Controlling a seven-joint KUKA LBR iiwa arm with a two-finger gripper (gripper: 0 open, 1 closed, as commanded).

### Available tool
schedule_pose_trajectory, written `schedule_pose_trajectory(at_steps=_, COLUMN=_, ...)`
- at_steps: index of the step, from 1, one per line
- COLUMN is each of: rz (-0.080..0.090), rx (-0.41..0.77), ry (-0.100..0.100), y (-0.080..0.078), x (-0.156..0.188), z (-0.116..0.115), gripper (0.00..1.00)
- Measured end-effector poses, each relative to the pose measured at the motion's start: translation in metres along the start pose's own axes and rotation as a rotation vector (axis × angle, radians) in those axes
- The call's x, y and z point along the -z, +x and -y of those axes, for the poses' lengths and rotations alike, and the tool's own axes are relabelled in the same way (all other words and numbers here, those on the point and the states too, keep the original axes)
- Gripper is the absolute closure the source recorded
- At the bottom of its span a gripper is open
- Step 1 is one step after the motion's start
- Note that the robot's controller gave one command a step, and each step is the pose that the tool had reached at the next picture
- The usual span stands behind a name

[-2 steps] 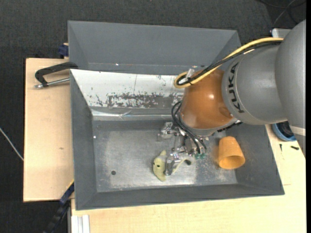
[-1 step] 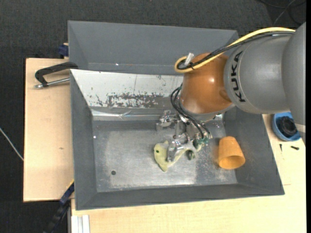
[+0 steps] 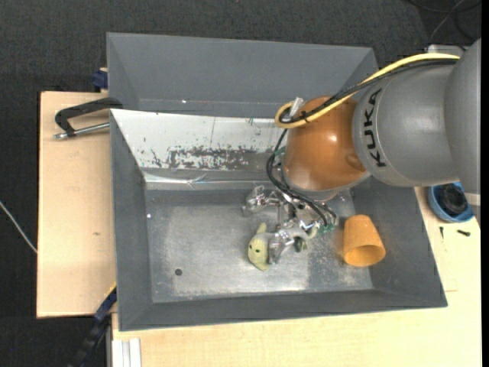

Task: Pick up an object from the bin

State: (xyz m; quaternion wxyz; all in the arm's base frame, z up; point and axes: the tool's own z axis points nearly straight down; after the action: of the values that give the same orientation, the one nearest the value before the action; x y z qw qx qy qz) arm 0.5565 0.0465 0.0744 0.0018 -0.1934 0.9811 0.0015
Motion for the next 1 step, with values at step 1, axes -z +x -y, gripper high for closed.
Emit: schedule_pose_trajectory(at_steps=1, rz=0.0, rx=0.0, ry=0.002, y=0.0001, x=0.0008, z=0.0013, gripper=1.0)
